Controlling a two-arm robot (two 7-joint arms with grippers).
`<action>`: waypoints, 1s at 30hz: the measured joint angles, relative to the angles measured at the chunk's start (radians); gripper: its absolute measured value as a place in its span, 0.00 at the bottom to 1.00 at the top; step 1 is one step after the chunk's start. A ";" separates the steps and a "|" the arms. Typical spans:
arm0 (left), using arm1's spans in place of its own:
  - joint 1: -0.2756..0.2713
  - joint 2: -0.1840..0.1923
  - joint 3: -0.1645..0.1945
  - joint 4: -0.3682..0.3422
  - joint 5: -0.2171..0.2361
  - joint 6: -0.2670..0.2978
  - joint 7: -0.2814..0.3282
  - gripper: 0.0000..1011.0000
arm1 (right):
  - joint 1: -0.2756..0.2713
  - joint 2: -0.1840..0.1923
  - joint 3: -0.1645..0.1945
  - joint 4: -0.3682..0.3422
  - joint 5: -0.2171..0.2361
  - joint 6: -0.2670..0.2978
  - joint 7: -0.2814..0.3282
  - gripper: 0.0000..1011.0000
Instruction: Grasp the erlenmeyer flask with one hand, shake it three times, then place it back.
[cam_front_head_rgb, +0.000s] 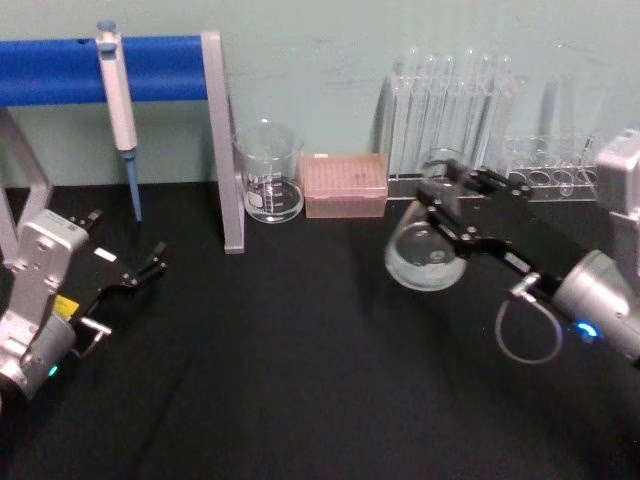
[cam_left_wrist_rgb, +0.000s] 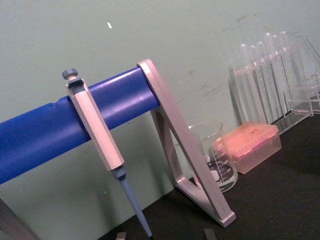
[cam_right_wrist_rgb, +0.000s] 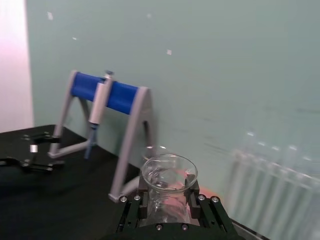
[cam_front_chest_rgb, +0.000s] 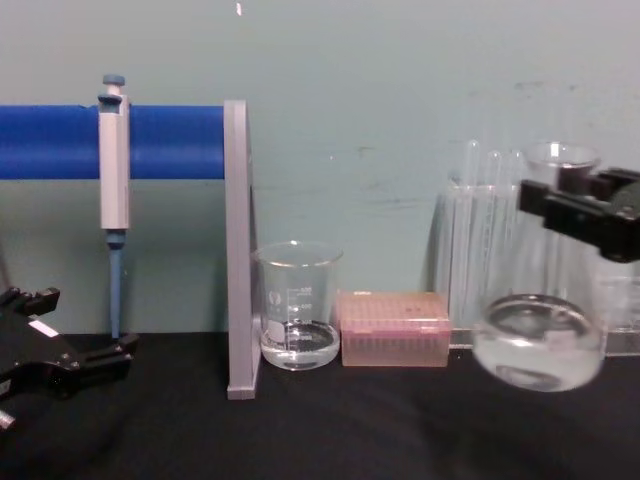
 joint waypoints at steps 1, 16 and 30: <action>0.000 0.000 0.000 0.000 0.000 0.000 0.000 0.99 | -0.016 0.004 0.017 -0.010 -0.002 0.002 -0.010 0.45; 0.000 0.000 0.000 0.000 0.000 0.000 0.000 0.99 | -0.062 -0.009 0.082 -0.022 -0.022 0.011 -0.016 0.45; 0.000 0.000 0.000 0.000 0.000 0.000 0.000 0.99 | 0.033 -0.054 0.007 0.058 -0.016 0.005 0.090 0.45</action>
